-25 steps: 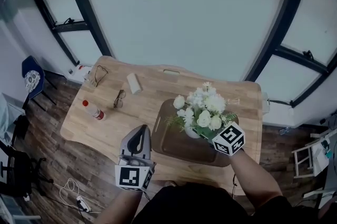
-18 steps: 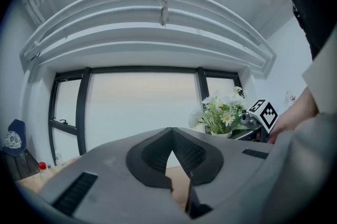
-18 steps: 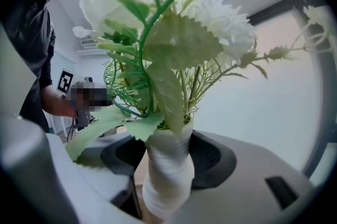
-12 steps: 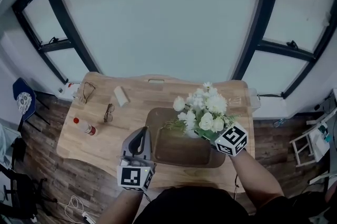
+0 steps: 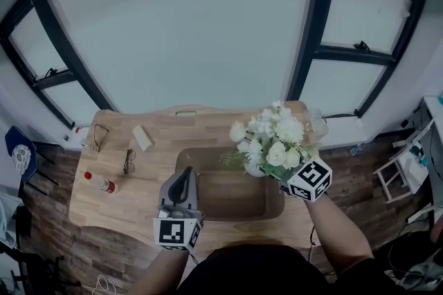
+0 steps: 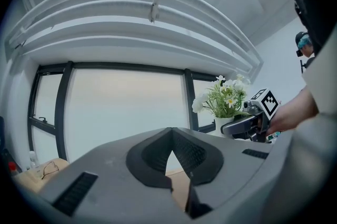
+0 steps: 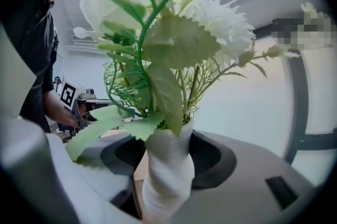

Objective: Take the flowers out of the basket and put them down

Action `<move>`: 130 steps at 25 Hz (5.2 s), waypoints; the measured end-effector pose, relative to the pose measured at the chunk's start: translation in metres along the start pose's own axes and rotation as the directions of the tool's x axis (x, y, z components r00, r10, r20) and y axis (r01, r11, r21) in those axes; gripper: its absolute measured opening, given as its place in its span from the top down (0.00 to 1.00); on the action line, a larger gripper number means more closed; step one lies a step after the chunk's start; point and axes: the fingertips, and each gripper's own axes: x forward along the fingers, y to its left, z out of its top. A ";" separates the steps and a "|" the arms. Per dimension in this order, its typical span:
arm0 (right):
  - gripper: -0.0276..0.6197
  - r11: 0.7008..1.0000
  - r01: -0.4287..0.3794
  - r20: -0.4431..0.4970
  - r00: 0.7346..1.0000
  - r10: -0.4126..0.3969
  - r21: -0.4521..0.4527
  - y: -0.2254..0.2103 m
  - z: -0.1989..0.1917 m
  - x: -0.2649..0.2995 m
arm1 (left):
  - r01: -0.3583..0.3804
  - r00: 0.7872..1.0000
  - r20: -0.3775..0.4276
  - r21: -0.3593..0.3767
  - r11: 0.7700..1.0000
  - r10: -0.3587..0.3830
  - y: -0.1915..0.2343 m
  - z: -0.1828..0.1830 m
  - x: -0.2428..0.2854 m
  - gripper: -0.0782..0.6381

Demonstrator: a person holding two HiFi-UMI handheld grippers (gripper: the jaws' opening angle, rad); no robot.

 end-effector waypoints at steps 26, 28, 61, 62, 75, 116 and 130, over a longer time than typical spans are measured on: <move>0.54 0.962 0.271 0.029 0.962 -0.272 0.035 -0.067 0.012 -0.123 | 0.199 0.979 0.035 -0.001 0.980 -0.199 -0.075 0.015 0.058 0.88; 0.54 0.957 0.287 0.024 0.957 -0.288 0.037 -0.071 0.010 -0.130 | 0.211 0.977 0.034 -0.001 0.978 -0.211 -0.080 0.015 0.062 0.88; 0.54 0.906 0.401 -0.112 0.915 -0.388 0.137 -0.077 -0.120 -0.180 | 0.270 0.962 -0.055 0.029 0.962 -0.268 -0.129 -0.017 0.092 0.88; 0.54 0.905 0.400 -0.117 0.915 -0.386 0.144 -0.077 -0.126 -0.179 | 0.268 0.962 -0.060 0.029 0.963 -0.266 -0.128 -0.019 0.092 0.88; 0.54 0.885 0.427 -0.131 0.903 -0.409 0.185 -0.071 -0.174 -0.173 | 0.218 0.969 -0.123 0.023 0.976 -0.214 -0.120 -0.045 0.088 0.88; 0.54 0.900 0.409 -0.219 0.902 -0.372 0.153 -0.061 -0.251 -0.155 | 0.136 0.977 -0.174 0.054 0.989 -0.125 -0.111 -0.054 0.069 0.88; 0.50 0.842 0.491 -0.245 0.865 -0.439 0.224 -0.037 -0.241 -0.182 | 0.204 0.976 -0.092 0.047 0.978 -0.199 -0.112 -0.025 0.058 0.88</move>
